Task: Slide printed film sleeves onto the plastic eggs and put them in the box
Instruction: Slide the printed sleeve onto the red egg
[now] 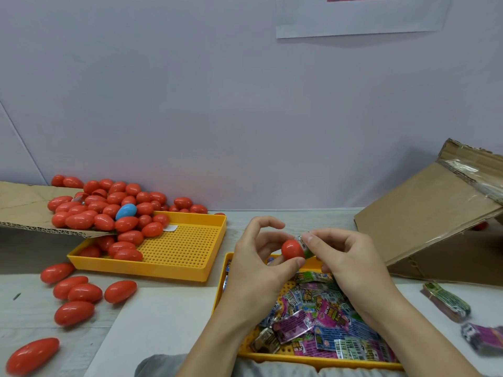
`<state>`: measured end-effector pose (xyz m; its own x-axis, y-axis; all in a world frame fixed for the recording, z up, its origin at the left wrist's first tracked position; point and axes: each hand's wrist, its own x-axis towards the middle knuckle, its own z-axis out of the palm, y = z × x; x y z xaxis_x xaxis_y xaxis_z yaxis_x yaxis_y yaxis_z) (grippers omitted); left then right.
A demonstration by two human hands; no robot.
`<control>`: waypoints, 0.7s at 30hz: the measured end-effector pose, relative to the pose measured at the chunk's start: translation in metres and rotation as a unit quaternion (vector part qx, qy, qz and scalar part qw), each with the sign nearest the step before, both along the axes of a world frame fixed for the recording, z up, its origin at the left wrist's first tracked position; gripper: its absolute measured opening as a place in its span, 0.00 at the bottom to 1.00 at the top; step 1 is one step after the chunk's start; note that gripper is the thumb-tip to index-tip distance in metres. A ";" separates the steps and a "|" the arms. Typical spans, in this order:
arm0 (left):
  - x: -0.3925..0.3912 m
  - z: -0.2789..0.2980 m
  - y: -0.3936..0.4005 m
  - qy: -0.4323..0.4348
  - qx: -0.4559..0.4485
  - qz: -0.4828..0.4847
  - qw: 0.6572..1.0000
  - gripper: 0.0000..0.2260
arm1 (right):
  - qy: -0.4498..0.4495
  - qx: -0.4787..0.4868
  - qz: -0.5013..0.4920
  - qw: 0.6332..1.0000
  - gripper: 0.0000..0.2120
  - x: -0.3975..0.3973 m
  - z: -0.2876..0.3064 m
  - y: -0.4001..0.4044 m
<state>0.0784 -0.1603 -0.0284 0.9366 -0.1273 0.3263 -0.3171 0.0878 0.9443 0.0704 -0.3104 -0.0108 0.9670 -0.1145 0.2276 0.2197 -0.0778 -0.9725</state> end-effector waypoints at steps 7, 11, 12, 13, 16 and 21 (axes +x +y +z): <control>0.000 0.001 0.000 0.005 0.018 0.019 1.000 0.22 | -0.002 0.002 0.017 1.000 0.09 -0.002 0.002 0.001; 0.000 0.000 0.000 0.006 0.028 0.035 0.999 0.23 | 0.009 0.010 0.022 1.000 0.07 -0.001 0.002 0.001; 0.000 0.000 0.000 0.006 0.030 0.039 0.999 0.23 | 0.012 0.009 0.024 1.000 0.07 -0.001 0.002 0.000; 0.000 0.000 0.000 0.006 0.034 0.043 0.999 0.23 | 0.016 0.007 0.025 1.000 0.07 -0.001 0.001 0.000; 0.000 0.000 0.000 0.004 0.045 0.048 0.998 0.23 | 0.022 0.003 0.026 0.999 0.06 0.000 0.000 -0.001; 0.000 0.002 0.000 0.002 0.047 0.053 0.997 0.23 | 0.034 0.030 0.046 0.998 0.09 0.000 0.000 0.000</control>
<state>0.0783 -0.1607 -0.0266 0.9477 -0.0580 0.3138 -0.3160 -0.0350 0.9481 0.0701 -0.3104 -0.0108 0.9871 -0.0365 0.1558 0.1559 -0.0008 -0.9878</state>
